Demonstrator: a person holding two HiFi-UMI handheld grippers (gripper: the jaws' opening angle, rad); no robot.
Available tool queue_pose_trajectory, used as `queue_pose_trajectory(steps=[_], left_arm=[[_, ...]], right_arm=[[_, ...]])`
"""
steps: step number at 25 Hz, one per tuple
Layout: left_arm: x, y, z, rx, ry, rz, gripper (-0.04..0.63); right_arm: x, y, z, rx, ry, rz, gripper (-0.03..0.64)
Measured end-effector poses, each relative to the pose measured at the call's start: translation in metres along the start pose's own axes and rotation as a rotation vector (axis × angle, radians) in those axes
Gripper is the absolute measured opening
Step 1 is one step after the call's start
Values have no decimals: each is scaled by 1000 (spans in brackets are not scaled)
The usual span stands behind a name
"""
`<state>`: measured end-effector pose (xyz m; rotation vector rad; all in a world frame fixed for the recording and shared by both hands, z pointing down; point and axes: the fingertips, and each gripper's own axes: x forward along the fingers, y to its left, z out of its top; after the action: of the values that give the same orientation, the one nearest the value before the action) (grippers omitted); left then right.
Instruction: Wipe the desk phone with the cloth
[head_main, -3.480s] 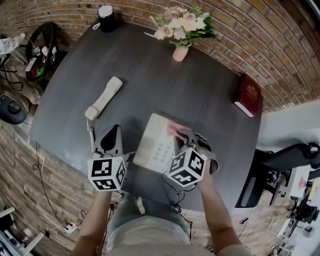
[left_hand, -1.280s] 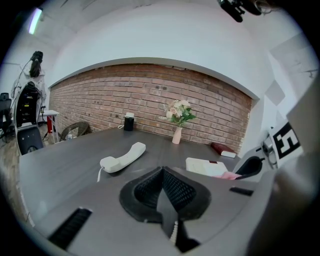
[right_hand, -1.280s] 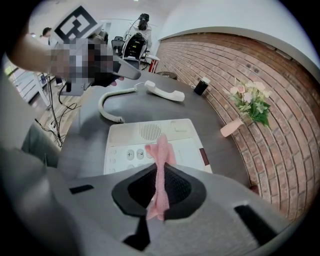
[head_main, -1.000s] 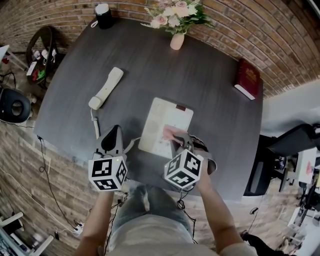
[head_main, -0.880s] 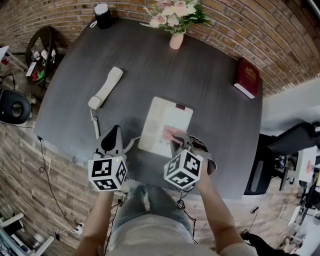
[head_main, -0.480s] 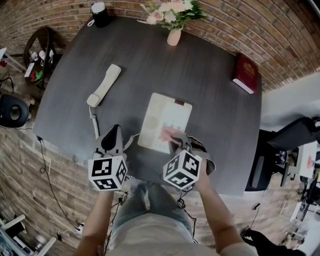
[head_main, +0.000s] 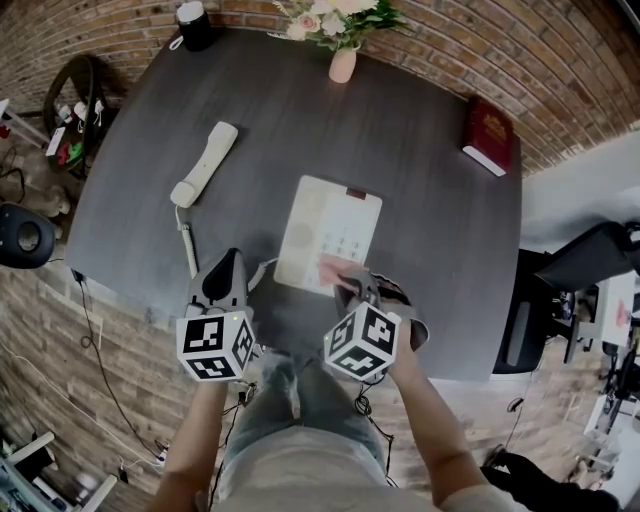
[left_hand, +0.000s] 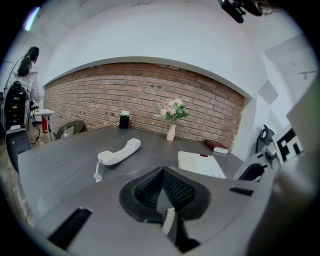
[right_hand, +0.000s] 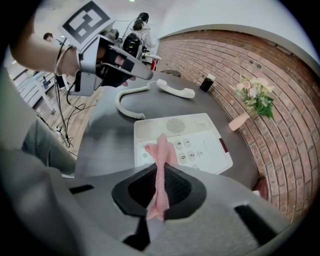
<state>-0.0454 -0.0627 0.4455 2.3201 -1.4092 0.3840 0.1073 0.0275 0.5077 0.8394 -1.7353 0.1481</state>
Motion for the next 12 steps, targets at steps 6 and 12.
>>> queue_pose_trajectory(steps=[6,12], left_arm=[[-7,1,-7,-2,7,-2,3],[-13,2,-14,-4,12,-2,3]], right_arm=[[-1,14,-2,0,2,15,21],[-2,25,-4,0,1,25,21]])
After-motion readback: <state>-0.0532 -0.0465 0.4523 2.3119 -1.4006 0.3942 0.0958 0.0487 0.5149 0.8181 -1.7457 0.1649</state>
